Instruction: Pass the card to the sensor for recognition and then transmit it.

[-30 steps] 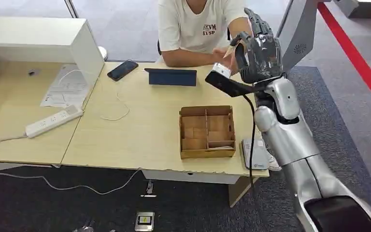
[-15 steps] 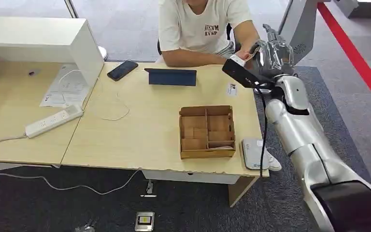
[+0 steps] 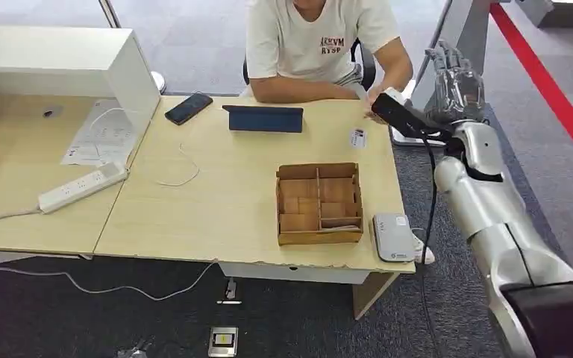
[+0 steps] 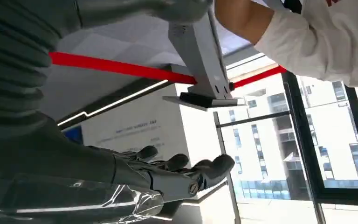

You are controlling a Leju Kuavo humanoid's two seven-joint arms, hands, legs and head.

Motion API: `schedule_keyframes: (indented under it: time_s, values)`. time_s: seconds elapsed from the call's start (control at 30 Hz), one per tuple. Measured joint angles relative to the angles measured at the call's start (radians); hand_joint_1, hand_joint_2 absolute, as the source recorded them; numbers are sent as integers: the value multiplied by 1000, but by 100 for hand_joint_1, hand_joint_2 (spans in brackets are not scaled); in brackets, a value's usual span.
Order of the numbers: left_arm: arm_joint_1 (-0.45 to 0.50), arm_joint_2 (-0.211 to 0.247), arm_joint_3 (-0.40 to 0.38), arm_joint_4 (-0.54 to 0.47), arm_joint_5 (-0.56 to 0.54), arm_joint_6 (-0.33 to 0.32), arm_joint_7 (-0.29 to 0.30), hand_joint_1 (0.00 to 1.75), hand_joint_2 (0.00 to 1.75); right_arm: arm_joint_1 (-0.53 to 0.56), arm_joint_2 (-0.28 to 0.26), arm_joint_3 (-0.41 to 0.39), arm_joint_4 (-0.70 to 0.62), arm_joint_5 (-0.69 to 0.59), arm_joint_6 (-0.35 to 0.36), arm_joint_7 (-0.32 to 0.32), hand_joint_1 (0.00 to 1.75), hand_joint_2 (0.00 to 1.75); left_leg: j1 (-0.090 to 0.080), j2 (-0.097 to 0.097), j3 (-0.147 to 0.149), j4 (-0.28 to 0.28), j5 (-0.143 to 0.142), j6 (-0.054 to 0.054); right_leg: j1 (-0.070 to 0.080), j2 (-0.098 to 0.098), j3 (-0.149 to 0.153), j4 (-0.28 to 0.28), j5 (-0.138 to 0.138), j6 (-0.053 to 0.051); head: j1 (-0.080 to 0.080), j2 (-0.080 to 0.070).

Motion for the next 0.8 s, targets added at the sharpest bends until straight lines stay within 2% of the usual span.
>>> schedule_keyframes:
  time_s: [0.1,0.23,0.3,0.4,0.47,0.57,0.63,0.7,0.8]
  values:
    - [0,3,-5,0,0,-2,0,0,175,3,-11,-4,-1,8,-13,-7,0,0,0,0,0,0,0,0,0,0,0,0,0,0,0,0]
    - [0,8,-17,1,2,-4,0,0,175,12,-29,-4,-16,53,-66,-28,0,0,0,0,0,0,0,0,0,0,0,0,0,0,0,0]
    - [0,10,-18,1,11,-4,0,0,175,19,-38,-3,-29,96,-118,-42,0,0,0,0,0,0,0,0,0,0,0,0,0,0,0,0]
    - [0,12,-20,2,27,-3,7,0,175,45,-53,2,-74,222,-246,-72,0,0,0,0,1,0,0,0,0,0,1,0,0,0,0,0]
    - [0,13,-20,2,33,-3,14,0,175,65,-60,5,-103,266,-290,-80,0,0,0,0,1,0,0,0,0,0,1,0,0,0,0,0]
    - [0,13,-20,2,34,-2,17,0,175,94,-72,10,-149,308,-299,-80,0,0,0,0,0,0,0,0,0,0,1,0,0,0,0,0]
    - [0,13,-20,3,45,-2,26,0,175,116,-83,12,-191,363,-341,-85,0,0,0,0,1,0,0,0,0,0,1,0,0,0,0,0]
    - [0,14,-19,3,57,-2,39,0,175,148,-105,12,-248,422,-352,-103,0,0,0,0,2,0,0,0,0,0,2,0,0,0,0,0]
    - [2,17,-19,3,73,4,63,0,175,201,-147,0,-345,428,-354,-137,0,0,0,-1,2,0,0,0,0,0,1,-1,0,0,0,0]
